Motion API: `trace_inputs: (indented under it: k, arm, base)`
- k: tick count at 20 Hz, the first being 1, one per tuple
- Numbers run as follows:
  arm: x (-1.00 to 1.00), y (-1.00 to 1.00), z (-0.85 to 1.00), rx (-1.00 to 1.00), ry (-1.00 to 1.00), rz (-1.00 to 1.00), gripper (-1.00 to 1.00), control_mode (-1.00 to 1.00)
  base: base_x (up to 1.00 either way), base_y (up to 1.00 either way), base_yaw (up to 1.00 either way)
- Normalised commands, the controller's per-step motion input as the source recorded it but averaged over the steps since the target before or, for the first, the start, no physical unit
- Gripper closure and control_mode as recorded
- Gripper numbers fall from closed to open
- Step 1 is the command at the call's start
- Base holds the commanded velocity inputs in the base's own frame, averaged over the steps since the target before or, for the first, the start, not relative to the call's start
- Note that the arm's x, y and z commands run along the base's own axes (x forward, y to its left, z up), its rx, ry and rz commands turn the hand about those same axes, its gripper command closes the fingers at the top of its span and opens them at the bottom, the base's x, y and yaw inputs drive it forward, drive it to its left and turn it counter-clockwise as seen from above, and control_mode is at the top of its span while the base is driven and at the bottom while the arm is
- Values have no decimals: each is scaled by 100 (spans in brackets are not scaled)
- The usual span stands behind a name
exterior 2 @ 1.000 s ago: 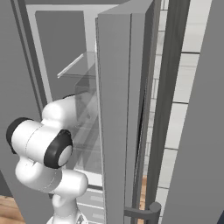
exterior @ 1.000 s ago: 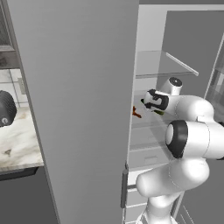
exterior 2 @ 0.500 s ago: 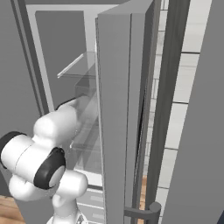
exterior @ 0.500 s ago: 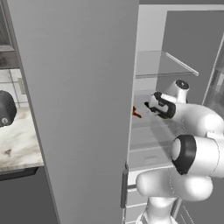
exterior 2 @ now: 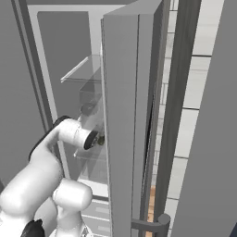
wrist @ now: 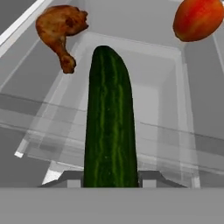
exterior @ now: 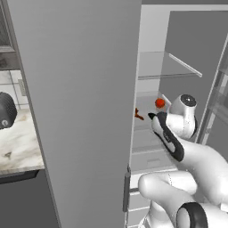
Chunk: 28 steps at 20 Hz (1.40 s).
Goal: Open the fridge, remove the apple, cucumber, and chicken drumstick, and place them on any counter.
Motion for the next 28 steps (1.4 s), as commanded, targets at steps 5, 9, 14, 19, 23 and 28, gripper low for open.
trace_inputs:
  k: [5, 9, 14, 19, 23, 28]
  arm:
    - [-89, 6, 59, 0, 6, -3, 100, -100]
    - [-83, 0, 78, 0, 13, -3, 100, -100]
    - [-45, 11, 97, 0, 9, 0, 100, -100]
    - [-45, 15, 91, 0, 1, 0, 100, -100]
    - [-68, 5, 27, 0, -9, 6, 100, -100]
    - [-69, 2, 3, 0, -17, 7, 100, -100]
  base:
    - [0, 0, 0]
    - [0, 0, 0]
    - [0, 0, 0]
    - [0, 0, 0]
    - [0, 0, 0]
    - [0, 0, 0]
